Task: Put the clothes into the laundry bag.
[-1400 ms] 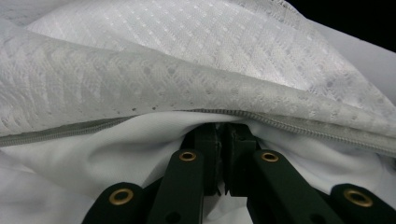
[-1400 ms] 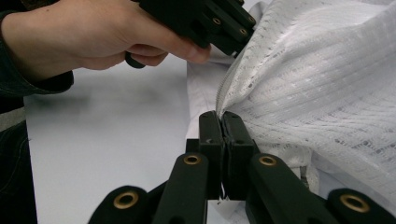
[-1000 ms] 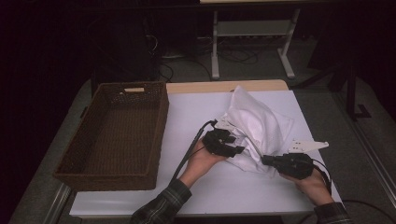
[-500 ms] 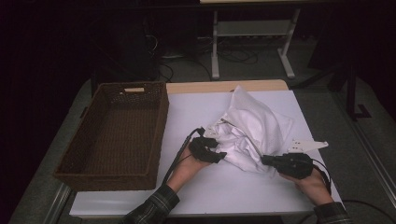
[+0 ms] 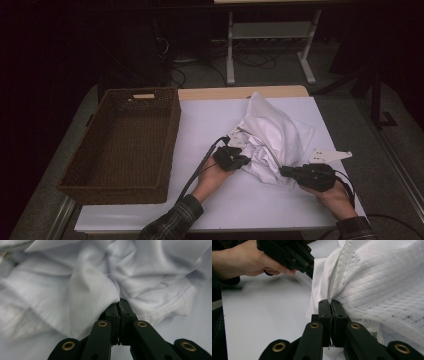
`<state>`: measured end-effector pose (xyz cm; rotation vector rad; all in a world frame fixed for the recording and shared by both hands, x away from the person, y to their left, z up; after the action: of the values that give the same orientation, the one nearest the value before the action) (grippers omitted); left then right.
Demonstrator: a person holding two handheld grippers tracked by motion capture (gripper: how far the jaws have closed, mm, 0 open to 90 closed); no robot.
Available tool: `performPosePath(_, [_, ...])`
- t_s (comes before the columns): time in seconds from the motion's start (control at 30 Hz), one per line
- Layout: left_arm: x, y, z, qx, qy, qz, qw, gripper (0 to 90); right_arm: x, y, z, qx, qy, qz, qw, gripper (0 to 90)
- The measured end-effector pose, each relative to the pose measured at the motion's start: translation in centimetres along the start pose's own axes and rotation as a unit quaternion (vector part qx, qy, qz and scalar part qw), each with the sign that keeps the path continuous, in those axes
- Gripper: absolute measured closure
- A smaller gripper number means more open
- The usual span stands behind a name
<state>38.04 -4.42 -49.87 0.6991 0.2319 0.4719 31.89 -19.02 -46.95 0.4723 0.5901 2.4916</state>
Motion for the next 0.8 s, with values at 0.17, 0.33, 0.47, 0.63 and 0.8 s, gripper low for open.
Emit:
performPosePath(0.17, [-2.1, -1.8, 1.8, -0.006, -0.025, -0.006, 0.9996, 88.0, 0.1, 0.3, 0.3, -0.007, 0.002, -0.002, 1.0000, 87.4])
performPosePath(0.33, [-2.2, -3.3, 2.2, -0.008, -0.024, 0.000, 0.9997, 86.4, -0.2, 0.5, 0.3, -0.009, 0.000, -0.004, 1.0000, 87.4])
performPosePath(0.47, [-1.9, -3.2, 2.1, -0.005, -0.019, 0.000, 0.9998, 79.8, -0.3, 0.6, 0.3, -0.010, -0.001, -0.004, 0.9999, 87.4])
performPosePath(0.63, [-1.0, -1.4, 1.7, -0.002, -0.004, -0.004, 1.0000, 63.9, -0.3, 0.6, 0.2, -0.009, -0.001, -0.002, 1.0000, 87.4])
performPosePath(0.8, [0.3, 1.3, 1.2, -0.006, 0.011, 0.006, 0.9999, 58.3, -0.2, 0.4, 0.2, -0.008, -0.002, -0.002, 1.0000, 87.4])
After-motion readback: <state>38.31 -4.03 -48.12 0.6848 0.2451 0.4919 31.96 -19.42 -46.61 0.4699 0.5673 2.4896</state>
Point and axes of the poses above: each handheld gripper's, and its own axes: y roughly backward along the jaws, z roughly out of its top, x roughly to its left, the point moved 9 cm from there along -y, roughly forward along the jaws, and after that the axes turned 3 degrees about z, right-handed, at the moved point
